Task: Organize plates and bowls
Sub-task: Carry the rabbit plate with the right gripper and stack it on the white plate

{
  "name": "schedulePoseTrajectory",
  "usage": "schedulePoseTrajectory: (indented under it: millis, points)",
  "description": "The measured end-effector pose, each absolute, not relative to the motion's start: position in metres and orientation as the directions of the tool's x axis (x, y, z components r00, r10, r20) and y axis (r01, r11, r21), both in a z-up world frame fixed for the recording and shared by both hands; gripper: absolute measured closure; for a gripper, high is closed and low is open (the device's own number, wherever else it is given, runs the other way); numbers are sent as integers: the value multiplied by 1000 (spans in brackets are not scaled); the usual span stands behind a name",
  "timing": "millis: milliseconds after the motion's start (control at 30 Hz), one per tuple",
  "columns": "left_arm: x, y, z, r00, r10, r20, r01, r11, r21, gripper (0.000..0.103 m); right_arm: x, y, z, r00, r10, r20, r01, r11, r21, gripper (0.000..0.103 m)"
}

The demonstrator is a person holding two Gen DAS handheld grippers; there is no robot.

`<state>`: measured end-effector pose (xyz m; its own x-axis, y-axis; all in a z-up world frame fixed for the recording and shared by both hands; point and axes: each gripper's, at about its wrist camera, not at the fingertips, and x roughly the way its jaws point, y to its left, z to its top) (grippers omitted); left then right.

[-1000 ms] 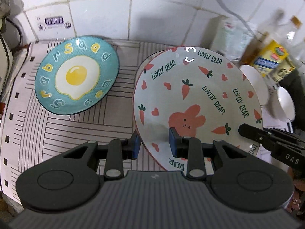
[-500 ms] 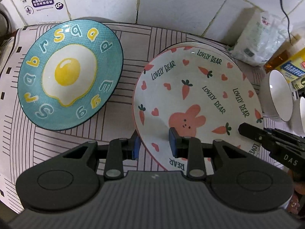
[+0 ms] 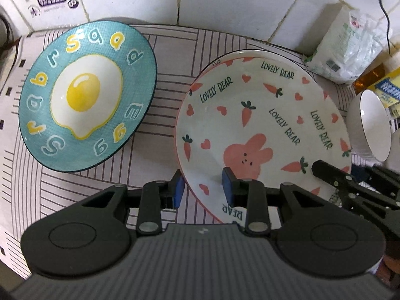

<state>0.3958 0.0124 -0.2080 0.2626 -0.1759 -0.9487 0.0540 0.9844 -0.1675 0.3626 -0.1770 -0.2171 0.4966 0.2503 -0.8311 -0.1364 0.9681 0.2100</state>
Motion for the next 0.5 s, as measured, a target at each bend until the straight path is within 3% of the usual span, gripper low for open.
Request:
schedulePoseTrajectory:
  millis: [167, 500]
  points:
    - [391, 6, -205, 265, -174, -948, 51, 985, -166, 74, 360, -158, -210, 494, 131, -859, -141, 988, 69, 65]
    - [361, 8, -170, 346, -153, -926, 80, 988, -133, 74, 328, -175, -201, 542, 135, -830, -89, 991, 102, 64]
